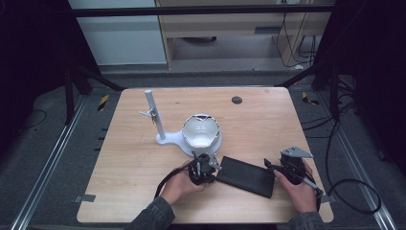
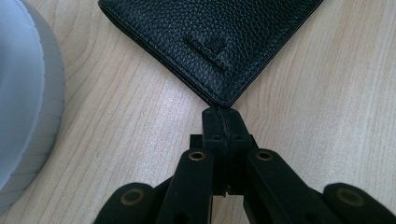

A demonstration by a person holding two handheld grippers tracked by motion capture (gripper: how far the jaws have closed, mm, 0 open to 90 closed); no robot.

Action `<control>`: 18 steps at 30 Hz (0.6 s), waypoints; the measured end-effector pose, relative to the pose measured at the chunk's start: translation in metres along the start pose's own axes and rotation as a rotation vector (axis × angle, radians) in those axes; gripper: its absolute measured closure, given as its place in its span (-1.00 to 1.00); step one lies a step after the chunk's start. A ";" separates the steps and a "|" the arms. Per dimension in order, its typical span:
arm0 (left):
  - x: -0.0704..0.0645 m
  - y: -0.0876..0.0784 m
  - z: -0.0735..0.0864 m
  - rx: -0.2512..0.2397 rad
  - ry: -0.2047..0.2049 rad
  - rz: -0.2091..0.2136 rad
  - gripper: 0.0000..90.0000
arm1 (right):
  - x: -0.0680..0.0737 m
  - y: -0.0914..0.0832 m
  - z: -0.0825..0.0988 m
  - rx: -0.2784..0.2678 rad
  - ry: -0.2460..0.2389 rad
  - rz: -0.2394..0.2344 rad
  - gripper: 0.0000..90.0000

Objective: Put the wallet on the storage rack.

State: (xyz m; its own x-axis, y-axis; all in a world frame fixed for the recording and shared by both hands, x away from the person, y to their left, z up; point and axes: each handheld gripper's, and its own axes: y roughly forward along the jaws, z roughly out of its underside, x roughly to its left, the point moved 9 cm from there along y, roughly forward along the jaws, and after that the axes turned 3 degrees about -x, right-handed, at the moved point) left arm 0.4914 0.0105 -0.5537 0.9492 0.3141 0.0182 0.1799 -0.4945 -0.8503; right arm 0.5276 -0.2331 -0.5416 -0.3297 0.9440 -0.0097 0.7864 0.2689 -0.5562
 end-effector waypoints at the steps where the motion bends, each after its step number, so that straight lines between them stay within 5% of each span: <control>1: 0.000 -0.001 0.000 -0.003 0.001 -0.001 1.00 | 0.003 -0.001 -0.001 -0.003 -0.008 -0.006 -0.41; 5: 0.000 -0.003 -0.004 -0.025 -0.002 0.006 1.00 | 0.021 -0.007 -0.003 -0.007 -0.047 -0.058 -0.46; 7: -0.001 -0.004 -0.009 -0.070 -0.031 0.037 0.99 | 0.037 -0.010 -0.003 -0.001 -0.063 -0.102 -0.50; 13: 0.000 -0.005 -0.015 -0.092 -0.025 0.040 0.99 | 0.089 -0.022 0.008 0.059 -0.187 -0.209 -0.66; 18: 0.000 -0.007 -0.019 -0.128 -0.045 0.055 0.99 | 0.108 -0.030 0.017 0.092 -0.257 -0.210 -0.76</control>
State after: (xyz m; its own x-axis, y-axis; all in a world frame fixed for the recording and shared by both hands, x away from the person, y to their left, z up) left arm 0.4951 -0.0012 -0.5379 0.9466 0.3180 -0.0524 0.1621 -0.6103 -0.7754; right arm 0.4598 -0.1427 -0.5399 -0.6095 0.7878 -0.0891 0.6408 0.4234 -0.6404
